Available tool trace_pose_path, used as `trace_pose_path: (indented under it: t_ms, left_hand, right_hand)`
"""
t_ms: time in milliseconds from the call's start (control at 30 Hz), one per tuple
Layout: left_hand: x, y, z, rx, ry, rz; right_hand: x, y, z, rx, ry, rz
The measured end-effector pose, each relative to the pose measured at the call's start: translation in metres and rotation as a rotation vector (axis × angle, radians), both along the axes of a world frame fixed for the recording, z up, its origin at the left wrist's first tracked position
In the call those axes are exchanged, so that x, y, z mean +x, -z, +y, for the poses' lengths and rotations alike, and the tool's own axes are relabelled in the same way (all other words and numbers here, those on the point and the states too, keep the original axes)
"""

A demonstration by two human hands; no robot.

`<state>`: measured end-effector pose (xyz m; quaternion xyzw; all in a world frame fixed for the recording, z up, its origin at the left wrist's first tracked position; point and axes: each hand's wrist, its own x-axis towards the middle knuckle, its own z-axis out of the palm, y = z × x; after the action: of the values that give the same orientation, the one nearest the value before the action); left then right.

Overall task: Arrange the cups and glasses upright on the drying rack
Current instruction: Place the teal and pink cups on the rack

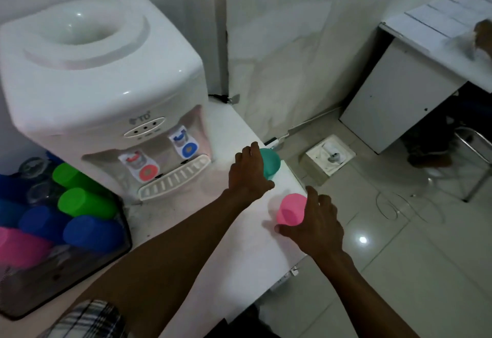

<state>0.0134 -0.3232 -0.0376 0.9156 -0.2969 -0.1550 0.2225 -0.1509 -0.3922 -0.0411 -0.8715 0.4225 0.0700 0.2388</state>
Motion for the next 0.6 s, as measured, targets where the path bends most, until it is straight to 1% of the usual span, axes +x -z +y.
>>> trace_pose_path:
  t_ms: [133, 233, 433, 600]
  left_hand:
    - [0.002, 0.010, -0.013, 0.015, -0.080, 0.025]
    - [0.001, 0.017, -0.013, -0.022, -0.111, 0.020]
    - [-0.009, 0.017, 0.008, -0.290, -0.223, 0.094]
    - [-0.019, 0.010, 0.052, -0.473, -0.313, 0.092]
  right_hand:
    - [-0.003, 0.011, -0.008, 0.109, 0.020, -0.109]
    - [-0.002, 0.016, -0.009, 0.121, 0.029, -0.179]
    - [0.001, 0.024, -0.003, 0.175, 0.054, -0.293]
    - [0.011, 0.022, 0.015, 0.235, 0.076, -0.394]
